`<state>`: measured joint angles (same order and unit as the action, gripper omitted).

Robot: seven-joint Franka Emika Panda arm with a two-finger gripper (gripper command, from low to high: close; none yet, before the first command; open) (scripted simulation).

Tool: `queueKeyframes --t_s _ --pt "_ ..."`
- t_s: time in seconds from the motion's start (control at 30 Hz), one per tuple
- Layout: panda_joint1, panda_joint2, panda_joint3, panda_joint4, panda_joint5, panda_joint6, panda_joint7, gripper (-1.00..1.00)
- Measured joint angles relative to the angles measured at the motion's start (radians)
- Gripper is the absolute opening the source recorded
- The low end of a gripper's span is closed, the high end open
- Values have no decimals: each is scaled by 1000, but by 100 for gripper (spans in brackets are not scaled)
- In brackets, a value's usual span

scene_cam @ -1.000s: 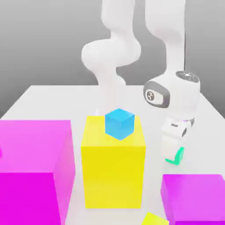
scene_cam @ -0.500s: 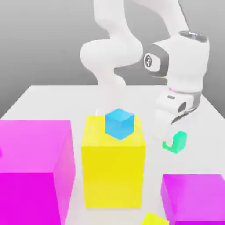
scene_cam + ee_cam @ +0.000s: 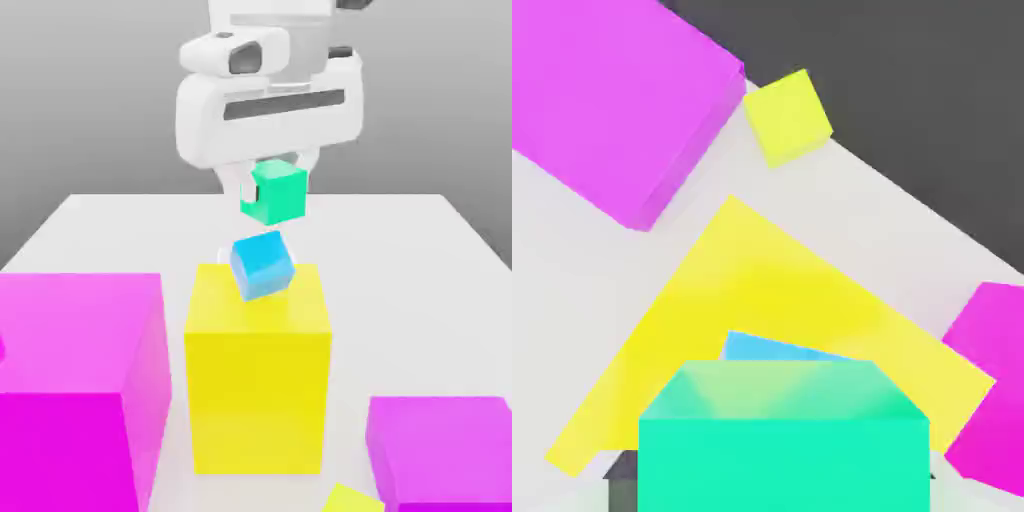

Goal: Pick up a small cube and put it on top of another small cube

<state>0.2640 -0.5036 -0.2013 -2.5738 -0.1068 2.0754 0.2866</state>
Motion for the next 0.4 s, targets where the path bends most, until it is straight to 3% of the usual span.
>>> queueKeyframes --t_s 0.03,0.07,0.27,0.4 --pt "-1 13 -4 -27 -1 40 -3 -100" --pt "-2 21 -5 -43 -1 64 -5 100" --pt "-3 26 -5 -50 -4 76 -4 100" --pt "-3 -17 6 28 -1 -45 -3 100"
